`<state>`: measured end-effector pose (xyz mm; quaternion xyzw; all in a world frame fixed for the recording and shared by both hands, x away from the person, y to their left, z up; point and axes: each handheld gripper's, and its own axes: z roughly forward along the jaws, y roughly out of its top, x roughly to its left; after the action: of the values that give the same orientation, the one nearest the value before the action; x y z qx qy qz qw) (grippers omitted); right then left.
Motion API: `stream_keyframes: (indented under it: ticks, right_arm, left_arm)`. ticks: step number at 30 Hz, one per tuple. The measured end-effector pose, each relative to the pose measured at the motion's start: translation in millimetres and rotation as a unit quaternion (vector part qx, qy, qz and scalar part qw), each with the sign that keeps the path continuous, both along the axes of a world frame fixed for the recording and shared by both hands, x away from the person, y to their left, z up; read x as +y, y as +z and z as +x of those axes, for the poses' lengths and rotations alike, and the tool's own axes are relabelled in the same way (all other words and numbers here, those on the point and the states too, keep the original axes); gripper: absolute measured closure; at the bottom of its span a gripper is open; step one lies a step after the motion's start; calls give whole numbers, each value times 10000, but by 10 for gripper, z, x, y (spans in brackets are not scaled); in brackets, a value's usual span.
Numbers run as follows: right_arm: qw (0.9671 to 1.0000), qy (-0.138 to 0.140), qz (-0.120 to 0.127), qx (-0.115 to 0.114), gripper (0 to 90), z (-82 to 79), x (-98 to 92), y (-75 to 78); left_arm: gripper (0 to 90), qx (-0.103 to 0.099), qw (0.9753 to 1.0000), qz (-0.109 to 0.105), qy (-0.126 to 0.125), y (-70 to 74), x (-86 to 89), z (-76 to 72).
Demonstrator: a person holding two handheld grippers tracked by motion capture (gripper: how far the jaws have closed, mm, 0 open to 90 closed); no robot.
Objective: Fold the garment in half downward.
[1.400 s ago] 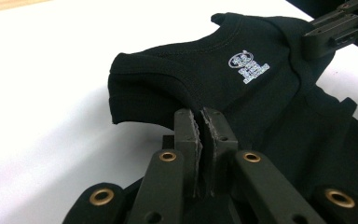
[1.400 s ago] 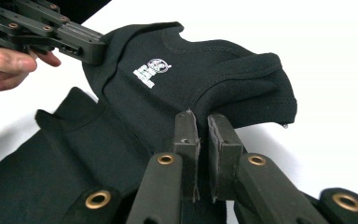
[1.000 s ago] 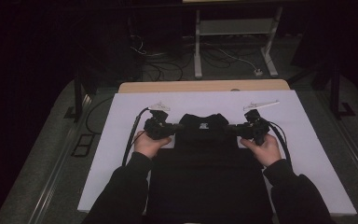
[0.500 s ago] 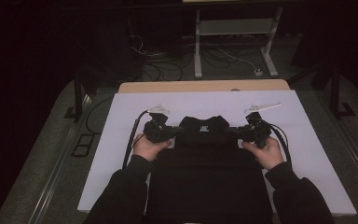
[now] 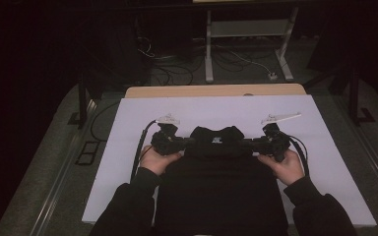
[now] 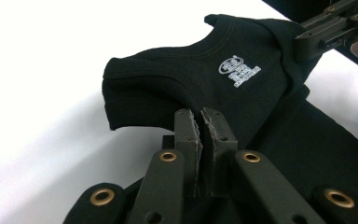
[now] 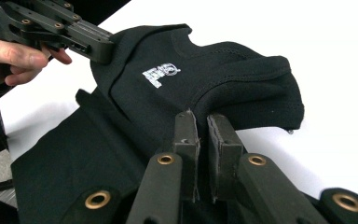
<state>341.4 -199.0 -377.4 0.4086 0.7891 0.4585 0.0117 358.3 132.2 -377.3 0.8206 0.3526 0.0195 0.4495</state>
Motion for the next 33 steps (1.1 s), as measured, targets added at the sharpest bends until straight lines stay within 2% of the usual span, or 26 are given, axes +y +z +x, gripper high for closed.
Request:
stream_keyframes:
  ticks: [4, 14, 33]
  right_arm:
    - [10000, 58, -73, 34, 818, -66, 3, -23]
    - [9996, 188, -189, 74, 818, -188, 26, -48]
    - [9992, 297, -230, 131, 817, -341, 10, -71]
  left_arm:
    - [838, 34, 9999, 95, -77, -6, -35, -44]
    - [838, 61, 9997, 149, -173, -17, -50, -185]
    - [837, 118, 9987, 241, -427, -43, -66, -381]
